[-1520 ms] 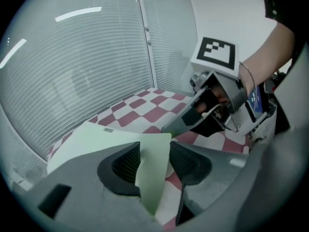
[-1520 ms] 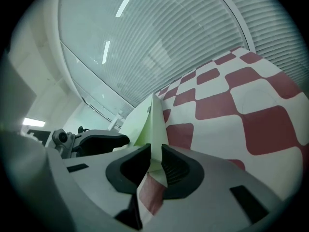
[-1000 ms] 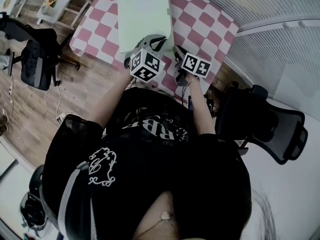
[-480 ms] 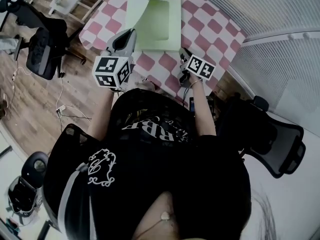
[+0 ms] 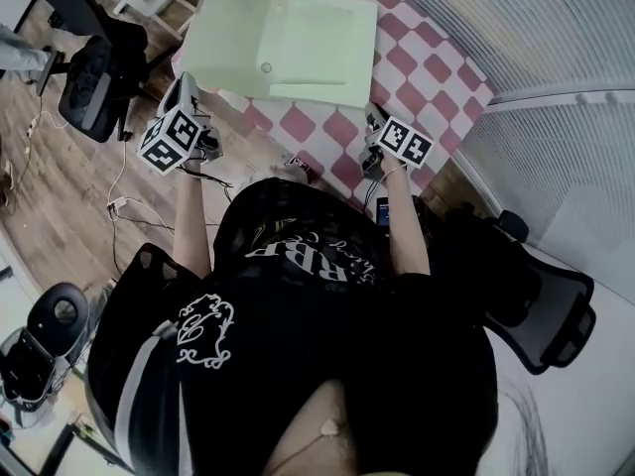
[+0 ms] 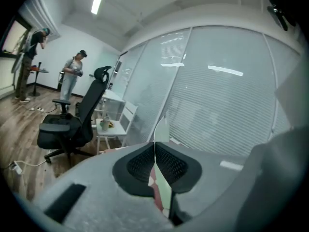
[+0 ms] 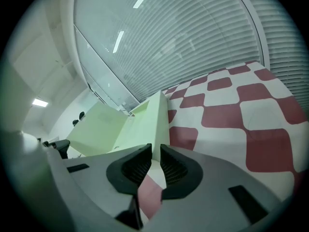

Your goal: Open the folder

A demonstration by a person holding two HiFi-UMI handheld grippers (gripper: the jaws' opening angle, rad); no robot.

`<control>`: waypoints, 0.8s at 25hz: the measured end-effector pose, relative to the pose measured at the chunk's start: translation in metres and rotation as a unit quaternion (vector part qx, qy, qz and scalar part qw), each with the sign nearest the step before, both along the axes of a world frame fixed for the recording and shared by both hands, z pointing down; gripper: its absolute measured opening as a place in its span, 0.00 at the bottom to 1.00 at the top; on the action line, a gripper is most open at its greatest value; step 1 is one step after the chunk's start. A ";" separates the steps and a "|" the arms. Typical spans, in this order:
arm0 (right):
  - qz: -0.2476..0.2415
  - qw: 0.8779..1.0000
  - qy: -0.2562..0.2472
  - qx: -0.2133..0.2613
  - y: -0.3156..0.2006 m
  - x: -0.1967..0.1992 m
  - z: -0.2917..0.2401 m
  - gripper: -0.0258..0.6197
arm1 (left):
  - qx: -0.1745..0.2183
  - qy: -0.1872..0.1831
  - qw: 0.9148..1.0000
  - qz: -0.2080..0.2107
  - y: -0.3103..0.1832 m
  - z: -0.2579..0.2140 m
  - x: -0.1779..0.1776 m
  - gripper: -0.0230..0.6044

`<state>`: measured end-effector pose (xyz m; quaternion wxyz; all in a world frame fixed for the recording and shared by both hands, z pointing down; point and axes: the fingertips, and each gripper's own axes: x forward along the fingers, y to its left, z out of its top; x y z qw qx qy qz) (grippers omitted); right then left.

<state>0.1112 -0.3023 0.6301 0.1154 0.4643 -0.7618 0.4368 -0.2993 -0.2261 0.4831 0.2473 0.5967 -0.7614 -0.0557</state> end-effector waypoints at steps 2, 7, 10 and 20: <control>-0.002 1.000 0.000 -0.001 0.000 0.000 0.000 0.12 | -0.015 0.010 0.999 -0.032 0.004 0.019 -0.026 0.07; -0.004 1.000 0.001 -0.006 0.000 -0.001 0.000 0.12 | -0.089 0.025 0.992 -0.087 0.010 0.085 -0.079 0.08; -0.003 1.000 0.002 -0.010 0.000 -0.001 0.000 0.12 | -0.138 0.041 0.984 -0.103 0.012 0.123 -0.099 0.10; -0.007 1.000 0.015 -0.016 -0.001 -0.001 -0.001 0.12 | -0.238 0.156 0.951 -0.124 0.009 0.206 -0.119 0.16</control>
